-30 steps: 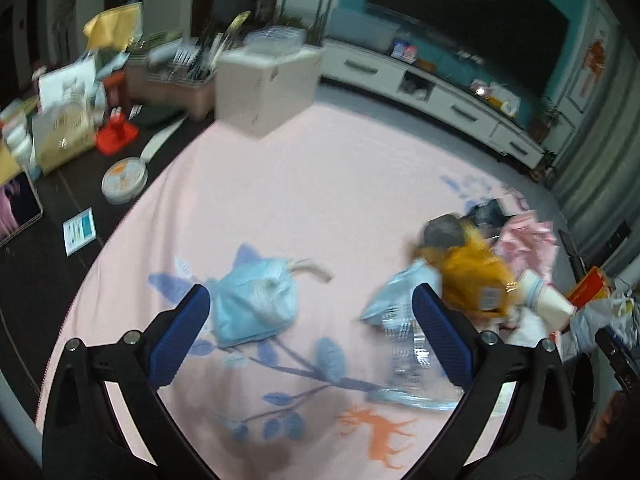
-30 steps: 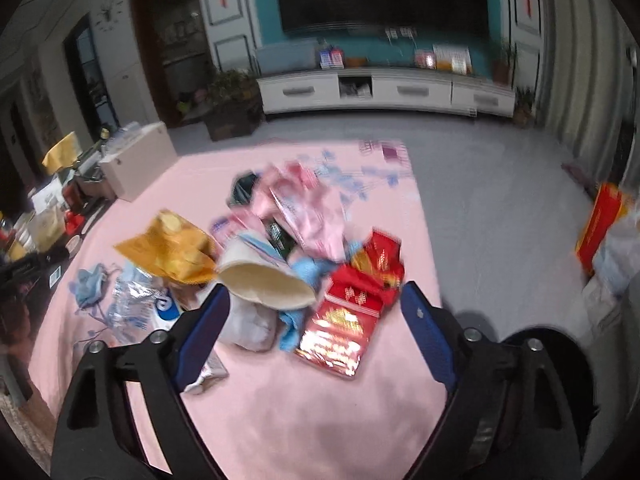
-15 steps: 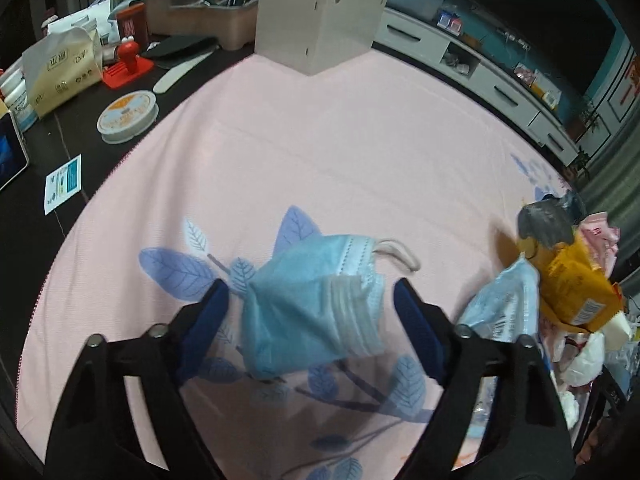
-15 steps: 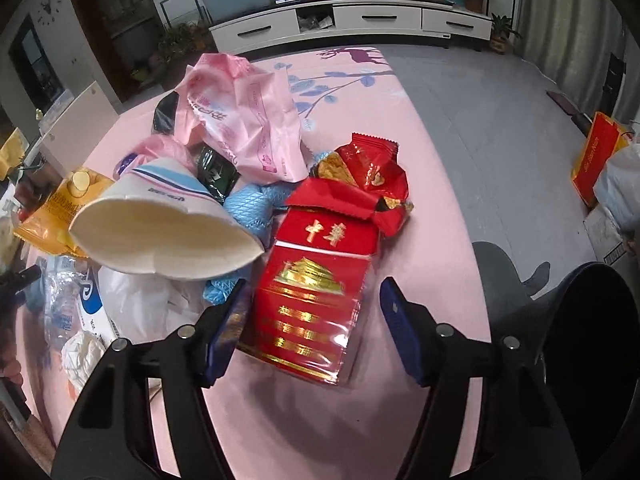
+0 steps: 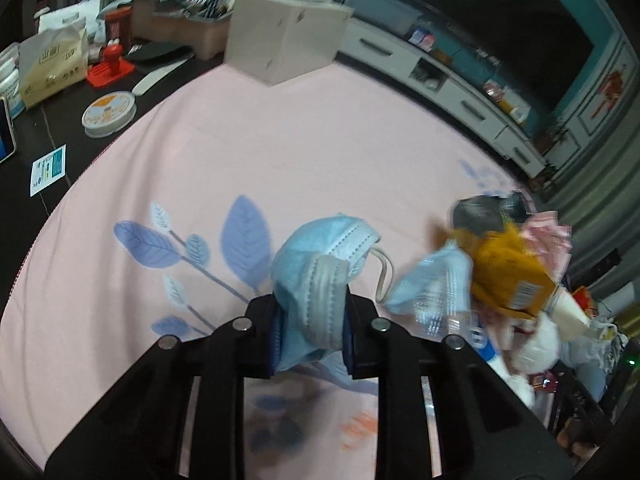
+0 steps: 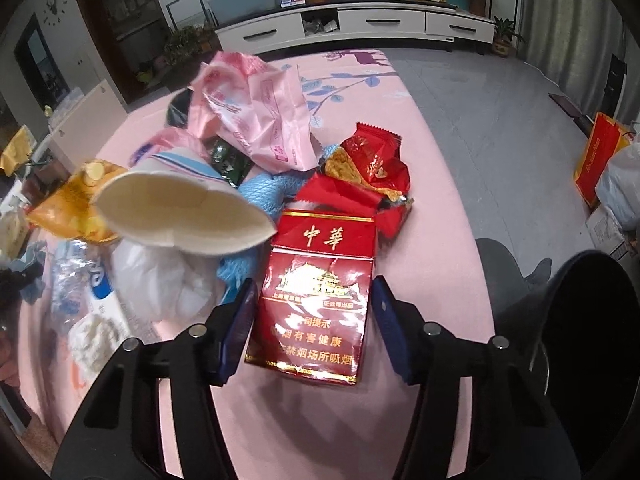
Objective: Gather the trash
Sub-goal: 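Grasp the blue mask with the left tool while the right tool grasps the red cigarette pack, then carry both items over the black bin and open both tools to drop them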
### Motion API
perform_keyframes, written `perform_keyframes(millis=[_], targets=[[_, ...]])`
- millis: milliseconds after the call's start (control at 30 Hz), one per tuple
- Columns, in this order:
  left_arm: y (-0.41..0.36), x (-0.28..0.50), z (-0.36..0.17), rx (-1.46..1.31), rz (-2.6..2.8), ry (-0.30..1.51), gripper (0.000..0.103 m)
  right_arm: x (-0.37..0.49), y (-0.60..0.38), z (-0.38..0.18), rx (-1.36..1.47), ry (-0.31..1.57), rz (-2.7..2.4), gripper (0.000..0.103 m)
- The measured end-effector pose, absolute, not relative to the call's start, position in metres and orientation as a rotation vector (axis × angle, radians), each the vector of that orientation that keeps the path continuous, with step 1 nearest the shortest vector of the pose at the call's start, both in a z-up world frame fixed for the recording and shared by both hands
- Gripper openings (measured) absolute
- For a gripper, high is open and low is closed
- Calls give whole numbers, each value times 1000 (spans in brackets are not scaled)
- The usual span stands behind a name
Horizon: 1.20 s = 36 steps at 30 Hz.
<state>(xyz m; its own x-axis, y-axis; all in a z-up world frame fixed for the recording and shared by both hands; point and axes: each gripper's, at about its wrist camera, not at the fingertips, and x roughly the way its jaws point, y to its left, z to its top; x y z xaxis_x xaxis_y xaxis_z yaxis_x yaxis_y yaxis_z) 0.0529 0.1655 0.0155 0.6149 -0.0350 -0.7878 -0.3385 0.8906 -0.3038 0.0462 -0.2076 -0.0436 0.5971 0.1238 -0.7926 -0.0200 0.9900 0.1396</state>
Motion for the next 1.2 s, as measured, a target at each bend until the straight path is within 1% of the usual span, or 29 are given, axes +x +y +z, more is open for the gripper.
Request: perform_keyframes(millis=[200,333,467,567,733,900,1100,1200], targets=[[122,27,52,-439,87,810,24,12,-224,-30,222,887,113,58],[78,8,74,-439,-29,751,24,-23,-252,-17,319,817,81,58],[4,-7,87,-416,-208,728,24,-48,-285,12,360,712,20,58],[-52,-9,89,-401,-367,751,24,-66,-308,31,352,633,-66,58],[-140,-12,82,-427,-641,813,24,-84,-350,41,396,574,-189,58],[-221,-7,66,-322,-698,872,24,-98,-394,38,481,553,-274,58],[-282,17,24,-231,-709,985,24,-91,-430,7,575,663,-312,58],[-301,26,-1,-187,-693,1048,24,-85,-441,-8,600,717,-325,58]])
